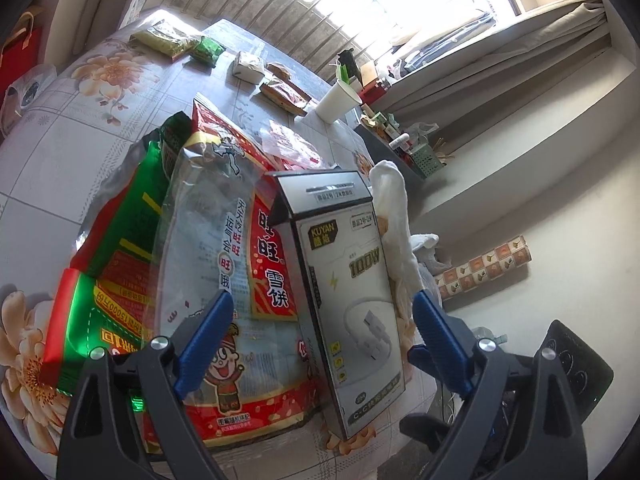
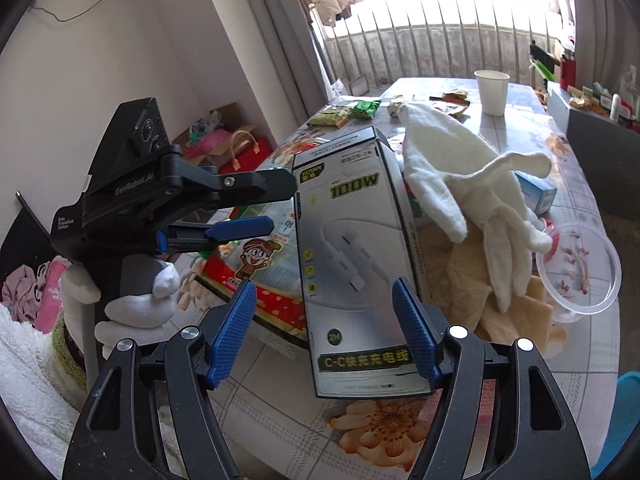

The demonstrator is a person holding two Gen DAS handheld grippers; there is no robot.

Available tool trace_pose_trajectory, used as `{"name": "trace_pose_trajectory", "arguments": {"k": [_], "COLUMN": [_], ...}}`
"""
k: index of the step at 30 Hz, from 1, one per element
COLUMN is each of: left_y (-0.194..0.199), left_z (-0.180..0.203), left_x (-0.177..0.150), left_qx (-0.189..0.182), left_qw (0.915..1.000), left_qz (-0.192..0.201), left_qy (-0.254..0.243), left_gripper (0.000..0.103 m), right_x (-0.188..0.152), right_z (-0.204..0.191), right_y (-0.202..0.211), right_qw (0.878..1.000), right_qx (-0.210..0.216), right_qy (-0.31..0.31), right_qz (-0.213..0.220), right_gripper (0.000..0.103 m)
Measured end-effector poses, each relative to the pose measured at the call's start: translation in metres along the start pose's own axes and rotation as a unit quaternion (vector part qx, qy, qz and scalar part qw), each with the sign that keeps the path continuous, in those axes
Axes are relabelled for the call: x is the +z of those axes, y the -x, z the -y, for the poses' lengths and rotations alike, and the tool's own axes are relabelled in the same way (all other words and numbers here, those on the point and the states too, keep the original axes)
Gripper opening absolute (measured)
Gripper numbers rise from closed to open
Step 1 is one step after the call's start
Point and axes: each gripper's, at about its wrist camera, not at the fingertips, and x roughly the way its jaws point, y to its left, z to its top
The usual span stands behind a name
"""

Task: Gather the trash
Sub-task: 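Grasp the white KUYAN cable box with the right gripper while the left gripper grasps the red snack bag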

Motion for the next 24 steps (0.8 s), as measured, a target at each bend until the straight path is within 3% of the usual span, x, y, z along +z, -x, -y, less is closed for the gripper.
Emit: {"name": "trace_pose_trajectory", "arguments": {"k": [3, 8, 11, 13, 17, 24], "left_y": [0.002, 0.02, 0.035, 0.041, 0.041, 0.023], "left_z": [0.002, 0.004, 0.004, 0.001, -0.011, -0.03], "left_x": [-0.003, -0.007, -0.013, -0.017, -0.019, -0.002], "left_qx": [0.0, 0.02, 0.057, 0.092, 0.137, 0.136], "left_qw": [1.0, 0.9989, 0.9937, 0.9879, 0.9808, 0.9851], "left_qz": [-0.006, 0.018, 0.038, 0.046, 0.044, 0.012], "left_qy": [-0.006, -0.039, -0.089, -0.116, -0.132, -0.104], "left_gripper": [0.089, 0.089, 0.089, 0.089, 0.076, 0.062], "right_x": [-0.01, -0.018, -0.016, -0.012, -0.004, 0.007], "right_z": [-0.019, -0.024, -0.018, -0.012, 0.001, 0.006], "right_y": [-0.004, 0.005, 0.01, 0.002, -0.019, -0.039], "right_qw": [1.0, 0.999, 0.995, 0.993, 0.991, 0.989], "right_qx": [0.003, -0.037, -0.088, -0.109, -0.125, -0.137], "right_qy": [0.025, 0.023, 0.031, 0.04, 0.048, 0.051], "right_qz": [-0.006, 0.011, 0.031, 0.026, 0.003, -0.033], "right_gripper": [0.066, 0.067, 0.082, 0.083, 0.085, 0.085]}}
